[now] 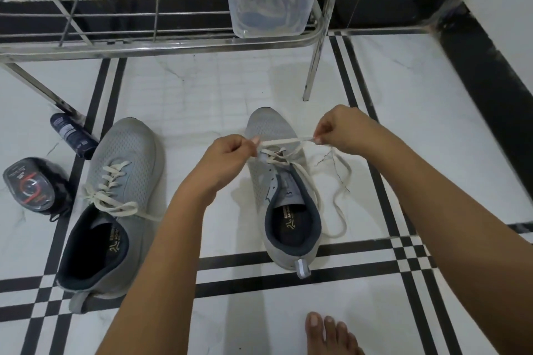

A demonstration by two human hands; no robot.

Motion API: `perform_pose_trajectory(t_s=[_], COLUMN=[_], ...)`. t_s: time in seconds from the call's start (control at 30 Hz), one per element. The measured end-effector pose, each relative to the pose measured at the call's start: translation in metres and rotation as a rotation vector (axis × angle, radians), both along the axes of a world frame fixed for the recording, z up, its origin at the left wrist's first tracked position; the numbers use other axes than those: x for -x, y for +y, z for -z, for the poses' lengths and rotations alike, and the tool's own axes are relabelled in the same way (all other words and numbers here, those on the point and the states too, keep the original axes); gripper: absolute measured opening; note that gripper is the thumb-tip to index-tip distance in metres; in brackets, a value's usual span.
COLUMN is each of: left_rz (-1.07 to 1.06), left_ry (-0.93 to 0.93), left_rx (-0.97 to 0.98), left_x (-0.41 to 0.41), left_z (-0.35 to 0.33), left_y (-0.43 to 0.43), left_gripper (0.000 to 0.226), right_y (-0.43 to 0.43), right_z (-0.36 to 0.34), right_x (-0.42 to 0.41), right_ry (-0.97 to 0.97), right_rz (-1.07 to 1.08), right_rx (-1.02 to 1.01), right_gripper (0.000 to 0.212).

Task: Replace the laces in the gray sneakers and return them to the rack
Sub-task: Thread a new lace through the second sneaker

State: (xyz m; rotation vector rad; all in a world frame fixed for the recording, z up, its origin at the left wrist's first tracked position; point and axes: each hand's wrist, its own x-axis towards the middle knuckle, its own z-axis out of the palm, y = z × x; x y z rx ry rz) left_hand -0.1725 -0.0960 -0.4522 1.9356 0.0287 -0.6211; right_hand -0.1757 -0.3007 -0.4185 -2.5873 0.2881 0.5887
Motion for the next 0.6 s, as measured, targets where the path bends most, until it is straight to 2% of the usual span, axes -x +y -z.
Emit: perform_pose_trajectory(t_s=[0.03,0.1,0.13,0.2,0.3,0.43,0.53,0.6], left_rz=[0.036,0.111,0.135,0.139,0.117,0.135,0.207,0.216], left_ry=[-0.003,-0.005,-0.001,0.003,-0.012,-0.036,-0.094,-0.088], left_rx=[-0.042,-0.094,-0.086,-0.043,-0.046,-0.116,-0.211,-0.208], left_x=[0.0,0.001,0.002,0.002,-0.002,-0.002,-0.001,0.0], left_z=[0.001,0.001,0.0,-0.005,-0.004,0.004,0.008,0.006], left_y=[0.0,-0.007,-0.011,-0.015,-0.001,0.009,-0.006,-0.01], left_gripper=[0.032,0.031,0.03,0.03,0.031,0.029,0.029,0.029], right_y=[0.003,0.018,0.024,0.026,0.007,0.003,0.024,0.026], right_z=[-0.001,-0.005,-0.006,-0.006,-0.002,0.003,0.006,0.006], right_x=[0.0,0.003,0.004,0.003,0.001,0.003,0.002,0.002], right_ry=[0.012,0.089,0.126,0.115,0.05,0.059,0.064,0.071], right_rz=[-0.058,-0.15,-0.168,-0.135,-0.029,-0.09,-0.158,-0.127], right_rx=[-0.02,-0.209,-0.307,-0.436,-0.365,-0.19,-0.318,-0.429], right_gripper=[0.023,0.038,0.037,0.019,0.006,0.017,0.025,0.022])
